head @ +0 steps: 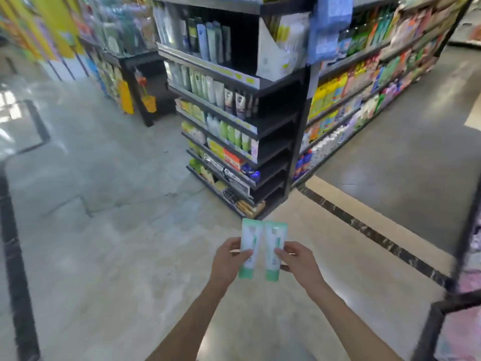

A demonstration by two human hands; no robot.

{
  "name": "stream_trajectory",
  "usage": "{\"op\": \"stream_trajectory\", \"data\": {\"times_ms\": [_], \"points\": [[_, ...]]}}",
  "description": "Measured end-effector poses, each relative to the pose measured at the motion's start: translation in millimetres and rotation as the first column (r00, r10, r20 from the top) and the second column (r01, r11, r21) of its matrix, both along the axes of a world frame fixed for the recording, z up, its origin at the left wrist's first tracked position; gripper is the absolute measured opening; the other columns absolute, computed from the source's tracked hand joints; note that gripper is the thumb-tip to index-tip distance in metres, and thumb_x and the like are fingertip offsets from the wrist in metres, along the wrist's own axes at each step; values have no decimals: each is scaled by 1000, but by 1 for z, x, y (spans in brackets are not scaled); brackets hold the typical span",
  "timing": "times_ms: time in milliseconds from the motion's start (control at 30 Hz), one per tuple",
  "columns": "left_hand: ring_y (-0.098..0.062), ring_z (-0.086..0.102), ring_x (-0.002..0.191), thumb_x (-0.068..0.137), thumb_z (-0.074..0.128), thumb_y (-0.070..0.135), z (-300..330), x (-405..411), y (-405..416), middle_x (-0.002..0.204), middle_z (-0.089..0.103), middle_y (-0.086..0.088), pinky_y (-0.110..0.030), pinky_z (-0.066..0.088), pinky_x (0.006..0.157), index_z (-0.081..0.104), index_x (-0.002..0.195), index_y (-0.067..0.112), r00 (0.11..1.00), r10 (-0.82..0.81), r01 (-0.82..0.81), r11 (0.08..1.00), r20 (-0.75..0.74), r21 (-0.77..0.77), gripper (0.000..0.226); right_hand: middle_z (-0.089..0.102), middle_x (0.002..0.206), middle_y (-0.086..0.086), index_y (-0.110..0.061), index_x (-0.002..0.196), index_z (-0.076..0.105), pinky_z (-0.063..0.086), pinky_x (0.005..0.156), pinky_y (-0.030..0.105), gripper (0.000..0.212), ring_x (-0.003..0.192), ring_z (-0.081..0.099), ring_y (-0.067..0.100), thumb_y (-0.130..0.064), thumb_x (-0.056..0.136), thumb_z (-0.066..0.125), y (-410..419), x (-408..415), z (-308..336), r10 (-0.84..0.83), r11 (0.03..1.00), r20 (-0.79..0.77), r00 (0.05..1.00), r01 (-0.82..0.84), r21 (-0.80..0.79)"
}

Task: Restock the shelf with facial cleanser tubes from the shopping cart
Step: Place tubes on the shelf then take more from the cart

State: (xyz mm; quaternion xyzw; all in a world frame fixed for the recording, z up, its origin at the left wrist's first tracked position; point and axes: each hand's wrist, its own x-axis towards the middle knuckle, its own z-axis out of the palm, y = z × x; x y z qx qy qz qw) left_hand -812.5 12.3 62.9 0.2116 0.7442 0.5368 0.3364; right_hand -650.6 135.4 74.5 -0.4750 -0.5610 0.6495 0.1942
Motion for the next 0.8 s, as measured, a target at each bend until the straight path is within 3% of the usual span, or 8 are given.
{"op": "stream_trajectory", "data": {"times_ms": [200,333,533,567,667,800], "points": [[-21,73,91,86,81,16,8,-106,0,108,74,2,-44,62,83,68,116,19,988,154,-154,988,-3,13,32,76,98,8,-8,102,72,61,69,30,9,86,75,19,-9,92,73,25,-132,5,155,987,-19,988,-154,49],[-20,72,94,86,81,17,14,-188,24,108,73,3,-41,61,84,67,113,21,974,226,-226,974,-11,36,30,77,98,8,-13,96,73,63,75,36,8,88,76,21,-6,93,72,57,-226,7,238,970,-45,970,-235,71],[-24,72,96,84,83,15,29,-309,77,106,74,3,-42,60,86,69,110,22,971,235,-234,972,-49,35,30,78,99,8,-10,105,73,62,85,47,11,93,75,24,-10,94,71,117,-350,17,292,954,-53,955,-287,88],[-23,72,96,84,83,16,32,-329,88,106,74,3,-44,60,87,69,110,23,970,238,-236,971,-54,42,30,77,99,7,-11,105,73,62,85,46,11,92,76,22,-10,95,71,127,-369,21,294,953,-58,954,-287,96],[-20,72,92,85,82,19,38,-384,121,104,74,5,-46,60,87,69,106,27,971,237,-234,970,-40,60,26,77,90,0,-16,98,72,60,71,24,8,80,74,4,-10,96,69,154,-419,37,279,950,-74,958,-263,170],[-22,71,94,85,83,20,46,-444,163,104,73,7,-46,59,88,67,103,31,977,207,-203,975,-50,87,26,76,98,2,-22,100,71,60,70,27,11,81,73,7,-11,96,70,189,-473,52,257,948,-74,964,-237,212]]}}
